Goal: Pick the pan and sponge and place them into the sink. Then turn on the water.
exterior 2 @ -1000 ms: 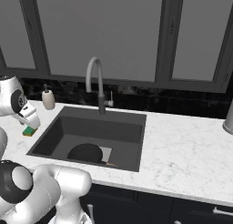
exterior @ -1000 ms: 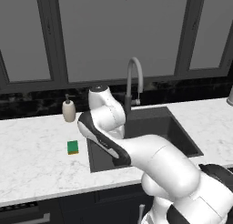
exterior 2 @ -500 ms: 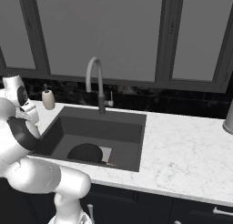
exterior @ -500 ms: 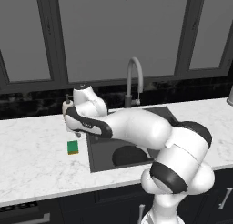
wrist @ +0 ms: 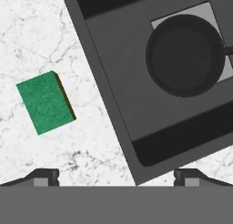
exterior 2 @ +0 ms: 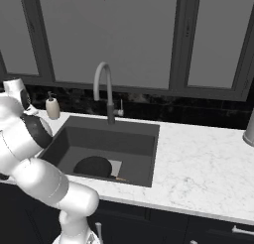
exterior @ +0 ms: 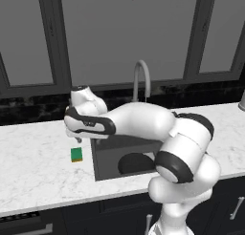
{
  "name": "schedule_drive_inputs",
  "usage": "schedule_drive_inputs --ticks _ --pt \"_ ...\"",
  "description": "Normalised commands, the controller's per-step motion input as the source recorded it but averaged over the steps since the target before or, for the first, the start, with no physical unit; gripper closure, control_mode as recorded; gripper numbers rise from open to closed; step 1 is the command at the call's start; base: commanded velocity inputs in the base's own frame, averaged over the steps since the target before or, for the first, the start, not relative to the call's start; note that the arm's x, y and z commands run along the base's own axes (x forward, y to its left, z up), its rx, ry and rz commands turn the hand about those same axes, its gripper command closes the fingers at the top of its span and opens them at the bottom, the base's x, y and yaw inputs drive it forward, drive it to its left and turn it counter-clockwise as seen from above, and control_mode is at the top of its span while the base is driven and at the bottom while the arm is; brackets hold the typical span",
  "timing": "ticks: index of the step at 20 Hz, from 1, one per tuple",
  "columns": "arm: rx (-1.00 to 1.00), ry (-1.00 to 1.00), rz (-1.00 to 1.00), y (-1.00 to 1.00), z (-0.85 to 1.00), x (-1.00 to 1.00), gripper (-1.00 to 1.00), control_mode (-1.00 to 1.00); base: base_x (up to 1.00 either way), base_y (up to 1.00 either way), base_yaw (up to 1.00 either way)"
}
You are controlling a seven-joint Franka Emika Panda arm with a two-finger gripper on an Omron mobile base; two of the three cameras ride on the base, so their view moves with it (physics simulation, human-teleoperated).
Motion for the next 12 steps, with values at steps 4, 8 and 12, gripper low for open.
schedule_drive_inputs --ticks 4,8,12 --pt "0.0 0.05 0.09 0.21 -0.36 0.23 -1.0 -1.0 0.0 0.0 0.0" --pt "0.0 0.07 0.12 0.18 -0.31 0.22 -1.0 -1.0 0.0 0.0 0.0" --pt "0.0 0.07 0.12 0.2 -0.24 0.25 -1.0 -1.0 0.0 0.0 0.0"
